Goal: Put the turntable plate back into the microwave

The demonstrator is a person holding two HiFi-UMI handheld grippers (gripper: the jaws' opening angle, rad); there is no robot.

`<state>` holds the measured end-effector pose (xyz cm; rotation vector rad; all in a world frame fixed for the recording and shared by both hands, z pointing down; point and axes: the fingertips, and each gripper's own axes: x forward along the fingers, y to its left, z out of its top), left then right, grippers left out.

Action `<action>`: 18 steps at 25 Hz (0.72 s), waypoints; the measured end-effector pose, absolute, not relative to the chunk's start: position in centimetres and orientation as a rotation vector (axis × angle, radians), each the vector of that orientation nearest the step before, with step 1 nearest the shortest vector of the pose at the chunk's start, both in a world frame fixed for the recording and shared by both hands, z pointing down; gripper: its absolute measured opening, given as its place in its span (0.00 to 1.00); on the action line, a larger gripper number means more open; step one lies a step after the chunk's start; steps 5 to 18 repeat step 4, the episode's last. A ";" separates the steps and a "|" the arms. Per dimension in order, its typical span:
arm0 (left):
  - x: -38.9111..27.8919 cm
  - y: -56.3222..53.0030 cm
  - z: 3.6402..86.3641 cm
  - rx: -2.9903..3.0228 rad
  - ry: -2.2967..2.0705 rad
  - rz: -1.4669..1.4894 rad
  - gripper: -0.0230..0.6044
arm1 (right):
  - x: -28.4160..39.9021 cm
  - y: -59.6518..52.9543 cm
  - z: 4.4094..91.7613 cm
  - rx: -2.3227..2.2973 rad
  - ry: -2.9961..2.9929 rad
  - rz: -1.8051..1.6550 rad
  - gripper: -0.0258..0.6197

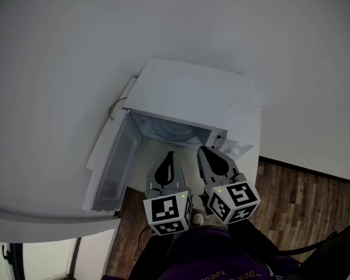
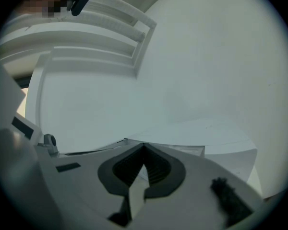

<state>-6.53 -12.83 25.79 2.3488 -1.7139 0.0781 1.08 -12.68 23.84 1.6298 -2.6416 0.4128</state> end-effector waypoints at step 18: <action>-6.2 -12.8 25.8 2.354 -1.716 0.082 0.05 | 1.2 -12.8 23.9 1.631 -2.647 0.420 0.05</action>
